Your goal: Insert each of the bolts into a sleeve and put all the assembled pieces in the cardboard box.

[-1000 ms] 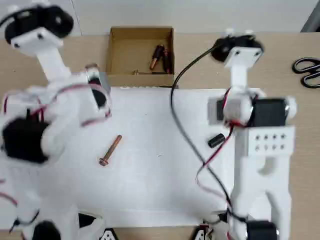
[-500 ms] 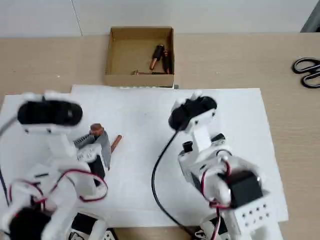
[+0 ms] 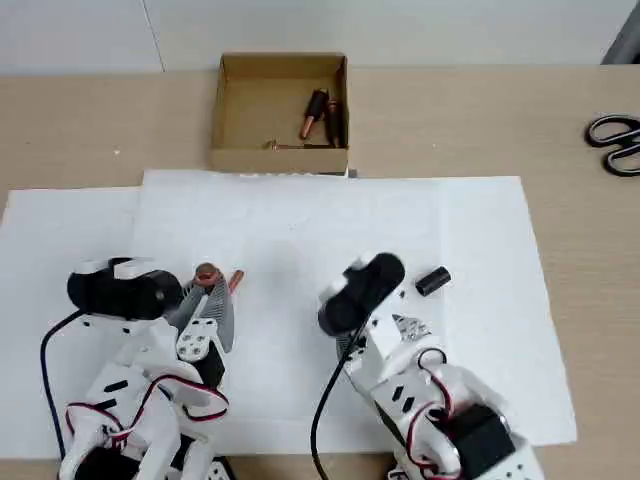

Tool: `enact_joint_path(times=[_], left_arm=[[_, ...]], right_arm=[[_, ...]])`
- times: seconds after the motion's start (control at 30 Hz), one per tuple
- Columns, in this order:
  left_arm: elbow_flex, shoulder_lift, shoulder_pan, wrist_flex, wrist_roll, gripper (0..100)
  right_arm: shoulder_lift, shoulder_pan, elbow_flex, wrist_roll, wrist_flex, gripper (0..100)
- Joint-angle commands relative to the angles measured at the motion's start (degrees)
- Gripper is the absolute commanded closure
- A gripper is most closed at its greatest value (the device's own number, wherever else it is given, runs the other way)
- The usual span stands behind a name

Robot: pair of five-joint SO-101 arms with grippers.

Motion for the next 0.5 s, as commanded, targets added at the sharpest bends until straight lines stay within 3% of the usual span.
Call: enact_joint_path(times=[0.0, 0.17, 0.47], left_arm=[[1.45, -0.7, 0.35, -5.63, -0.09, 100], [5.93, -0.7, 1.32, -12.92, 0.0, 100], [10.24, -0.62, 10.37, -21.01, 5.27, 100]], right_arm=[[-10.07, -0.13, 4.66, 3.69, -2.68, 99.5], [-8.31, -0.13, 6.86, 3.78, -8.04, 99.5], [-8.31, -2.77, 17.41, 4.13, -27.91, 99.5]])
